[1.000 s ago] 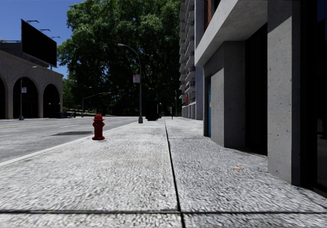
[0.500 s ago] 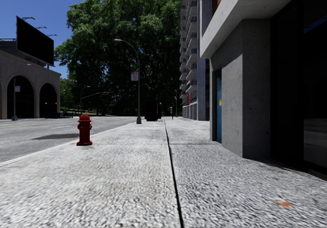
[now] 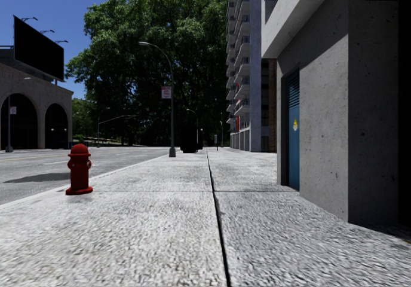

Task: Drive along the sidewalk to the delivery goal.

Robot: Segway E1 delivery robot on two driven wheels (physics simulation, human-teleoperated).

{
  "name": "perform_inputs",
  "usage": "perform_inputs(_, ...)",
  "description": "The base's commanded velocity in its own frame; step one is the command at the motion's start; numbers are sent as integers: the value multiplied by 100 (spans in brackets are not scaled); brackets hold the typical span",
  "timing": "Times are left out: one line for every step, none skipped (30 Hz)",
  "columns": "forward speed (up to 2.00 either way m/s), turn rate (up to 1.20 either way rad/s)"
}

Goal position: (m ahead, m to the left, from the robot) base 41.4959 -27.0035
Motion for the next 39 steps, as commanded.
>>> perform_inputs(200, 0)
perform_inputs(200, 0)
perform_inputs(200, 0)
perform_inputs(200, 0)
perform_inputs(200, 0)
perform_inputs(200, 0)
perform_inputs(200, 0)
perform_inputs(200, 0)
perform_inputs(200, 0)
perform_inputs(200, 0)
perform_inputs(200, 0)
perform_inputs(200, 0)
perform_inputs(200, 0)
perform_inputs(200, 0)
perform_inputs(200, 0)
perform_inputs(200, 0)
perform_inputs(200, 0)
perform_inputs(200, 0)
perform_inputs(200, 0)
perform_inputs(200, 0)
perform_inputs(200, 0)
perform_inputs(200, 0)
perform_inputs(200, 0)
perform_inputs(200, 0)
perform_inputs(200, 0)
perform_inputs(200, 0)
perform_inputs(200, 0)
perform_inputs(200, 0)
perform_inputs(200, 0)
perform_inputs(200, 0)
perform_inputs(200, 0)
perform_inputs(200, 0)
perform_inputs(200, -1)
perform_inputs(200, -9)
perform_inputs(200, -9)
perform_inputs(200, -16)
perform_inputs(200, -23)
perform_inputs(200, -34)
perform_inputs(200, -39)
